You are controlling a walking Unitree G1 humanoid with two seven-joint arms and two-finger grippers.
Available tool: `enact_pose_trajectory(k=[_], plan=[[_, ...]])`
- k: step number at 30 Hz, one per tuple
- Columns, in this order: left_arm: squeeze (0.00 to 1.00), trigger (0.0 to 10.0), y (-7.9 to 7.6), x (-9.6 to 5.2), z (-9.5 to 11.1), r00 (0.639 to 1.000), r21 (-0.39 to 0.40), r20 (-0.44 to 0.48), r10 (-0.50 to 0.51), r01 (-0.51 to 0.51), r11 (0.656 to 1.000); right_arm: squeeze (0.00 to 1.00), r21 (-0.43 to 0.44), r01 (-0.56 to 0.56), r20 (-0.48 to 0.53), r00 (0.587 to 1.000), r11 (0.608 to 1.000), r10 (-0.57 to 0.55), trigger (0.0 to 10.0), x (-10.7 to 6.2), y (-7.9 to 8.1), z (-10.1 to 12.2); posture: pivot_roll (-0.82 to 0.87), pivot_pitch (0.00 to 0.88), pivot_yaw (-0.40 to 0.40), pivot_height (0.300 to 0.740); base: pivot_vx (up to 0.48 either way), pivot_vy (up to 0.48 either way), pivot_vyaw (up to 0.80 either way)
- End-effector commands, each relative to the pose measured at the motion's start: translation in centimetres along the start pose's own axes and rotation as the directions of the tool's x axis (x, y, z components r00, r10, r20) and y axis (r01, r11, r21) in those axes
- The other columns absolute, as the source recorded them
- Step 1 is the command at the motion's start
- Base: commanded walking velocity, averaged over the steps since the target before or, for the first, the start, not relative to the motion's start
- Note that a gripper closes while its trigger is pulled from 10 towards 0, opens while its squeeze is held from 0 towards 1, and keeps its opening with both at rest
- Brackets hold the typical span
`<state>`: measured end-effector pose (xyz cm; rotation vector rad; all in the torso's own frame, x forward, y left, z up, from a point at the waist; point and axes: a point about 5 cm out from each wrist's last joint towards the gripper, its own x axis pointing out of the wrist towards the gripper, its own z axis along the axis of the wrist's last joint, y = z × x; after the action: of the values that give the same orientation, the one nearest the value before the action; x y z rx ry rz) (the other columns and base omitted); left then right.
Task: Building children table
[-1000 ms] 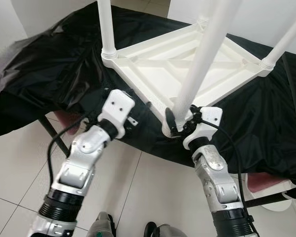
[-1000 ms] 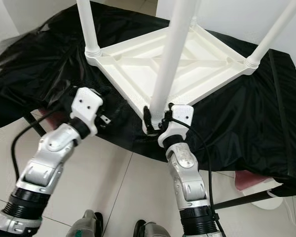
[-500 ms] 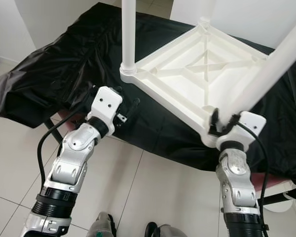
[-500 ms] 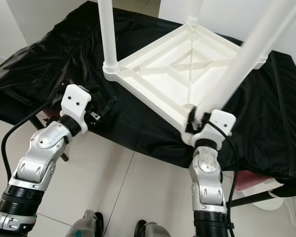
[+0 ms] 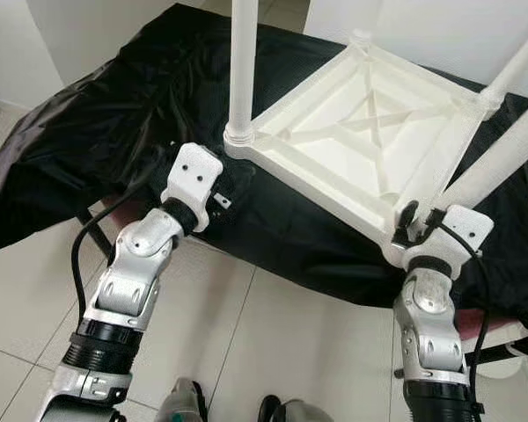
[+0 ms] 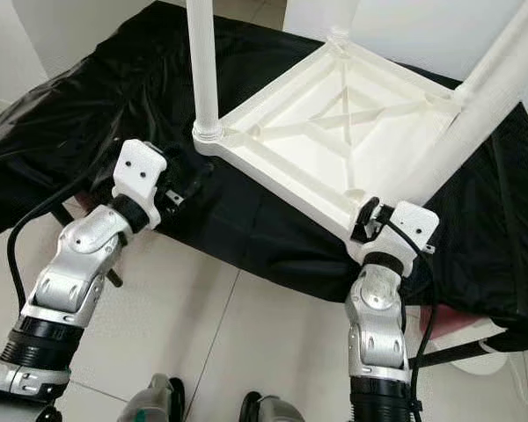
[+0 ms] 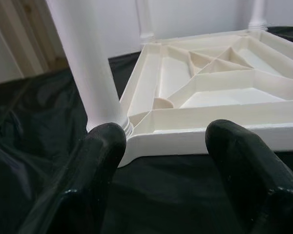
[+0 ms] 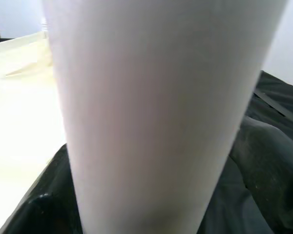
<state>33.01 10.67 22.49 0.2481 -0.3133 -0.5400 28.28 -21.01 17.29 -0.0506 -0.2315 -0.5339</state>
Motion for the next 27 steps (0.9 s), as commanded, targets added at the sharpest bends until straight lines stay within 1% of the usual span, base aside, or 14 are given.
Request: enact_pose_trajectory(k=[1, 4, 6, 8, 9, 10, 13, 14, 15, 17, 18, 20, 22, 27], plan=[[0.00, 10.0, 0.2, 0.6, -0.5, 0.998, -0.023, -0.039, 0.054, -0.055, 0.998, 0.00, -0.021, 0.033, -0.048, 0.998, 0.999, -0.034, 10.0, -0.3, -1.1, -1.1, 0.13, 0.191, -0.051, 0.740, 0.000, 0.000, 0.00], [0.00, 10.0, 0.4, 0.9, -0.7, 0.996, -0.025, -0.055, 0.075, -0.076, 0.997, 0.00, -0.024, 0.042, -0.047, 0.998, 0.999, -0.043, 10.0, -0.4, -1.3, -1.1, 0.13, 0.191, -0.051, 0.740, 0.000, 0.000, 0.00], [0.00, 10.0, 1.0, 1.6, -0.9, 0.988, -0.052, -0.085, 0.129, -0.134, 0.990, 0.00, -0.035, 0.075, -0.044, 0.996, 0.997, -0.076, 10.0, -0.5, -1.8, -1.1, 0.12, 0.192, -0.046, 0.740, 0.000, 0.000, 0.00], [0.00, 10.0, 1.0, 1.6, -0.9, 0.988, -0.052, -0.085, 0.129, -0.134, 0.990, 0.00, -0.035, 0.075, -0.044, 0.996, 0.997, -0.076, 10.0, -0.5, -1.8, -1.1, 0.12, 0.192, -0.046, 0.740, 0.000, 0.000, 0.00], [0.00, 10.0, 1.5, 2.0, -1.1, 0.980, -0.068, -0.106, 0.167, -0.175, 0.982, 0.00, -0.045, 0.098, -0.042, 0.994, 0.994, -0.100, 10.0, -0.5, -2.3, -1.2, 0.12, 0.192, -0.046, 0.740, 0.000, 0.000, 0.00], [0.00, 10.0, 1.5, 2.0, -1.1, 0.980, -0.068, -0.106, 0.167, -0.175, 0.982, 0.00, -0.045, 0.098, -0.042, 0.994, 0.994, -0.100, 10.0, -0.5, -2.3, -1.2, 0.12, 0.192, -0.046, 0.740, 0.000, 0.000, 0.00], [0.00, 10.0, 3.3, 3.0, -1.4, 0.948, -0.061, -0.144, 0.285, -0.296, 0.953, 0.00, -0.070, 0.143, -0.038, 0.989, 0.987, -0.146, 10.0, -0.7, -3.5, -1.2, 0.10, 0.191, -0.031, 0.740, 0.000, 0.000, 0.00], [0.00, 10.0, 3.3, 3.0, -1.4, 0.948, -0.061, -0.144, 0.285, -0.296, 0.953, 0.00, -0.070, 0.143, -0.038, 0.989, 0.987, -0.146, 10.0, -0.7, -3.5, -1.2, 0.10, 0.191, -0.031, 0.740, 0.000, 0.000, 0.00], [0.00, 10.0, 3.8, 3.2, -1.3, 0.940, -0.065, -0.145, 0.309, -0.320, 0.945, 0.00, -0.069, 0.142, -0.039, 0.989, 0.987, -0.145, 10.0, -0.7, -3.6, -1.2, 0.10, 0.191, -0.031, 0.740, 0.000, 0.000, 0.00], [0.00, 10.0, 3.8, 3.2, -1.3, 0.940, -0.065, -0.145, 0.309, -0.320, 0.945, 0.00, -0.069, 0.142, -0.039, 0.989, 0.987, -0.145, 10.0, -0.7, -3.6, -1.2, 0.10, 0.191, -0.031, 0.740, 0.000, 0.000, 0.00], [0.00, 10.0, 4.1, 3.3, -1.2, 0.936, -0.069, -0.145, 0.320, -0.333, 0.940, 0.00, -0.067, 0.140, -0.039, 0.989, 0.988, -0.143, 10.0, -0.7, -3.6, -1.2, 0.10, 0.190, -0.029, 0.740, 0.000, 0.000, 0.00], [0.00, 10.0, 4.8, 4.0, -0.7, 0.933, -0.068, -0.132, 0.334, -0.345, 0.936, 0.00, -0.063, 0.135, -0.034, 0.990, 0.989, -0.137, 10.0, -0.9, -3.7, -1.1, 0.09, 0.193, -0.023, 0.740, 0.000, 0.000, 0.00], [0.00, 10.0, 5.2, 4.6, -0.3, 0.935, -0.067, -0.121, 0.332, -0.342, 0.937, 0.00, -0.062, 0.134, -0.031, 0.990, 0.989, -0.136, 10.0, -1.0, -3.9, -1.1, 0.08, 0.197, -0.017, 0.740, 0.000, 0.000, 0.00], [0.00, 10.0, 5.3, 5.1, 0.2, 0.942, -0.070, -0.109, 0.318, -0.326, 0.943, 0.00, -0.066, 0.138, -0.030, 0.990, 0.988, -0.141, 10.0, -1.2, -4.2, -1.0, 0.07, 0.203, -0.007, 0.740, 0.000, 0.000, 0.00]])
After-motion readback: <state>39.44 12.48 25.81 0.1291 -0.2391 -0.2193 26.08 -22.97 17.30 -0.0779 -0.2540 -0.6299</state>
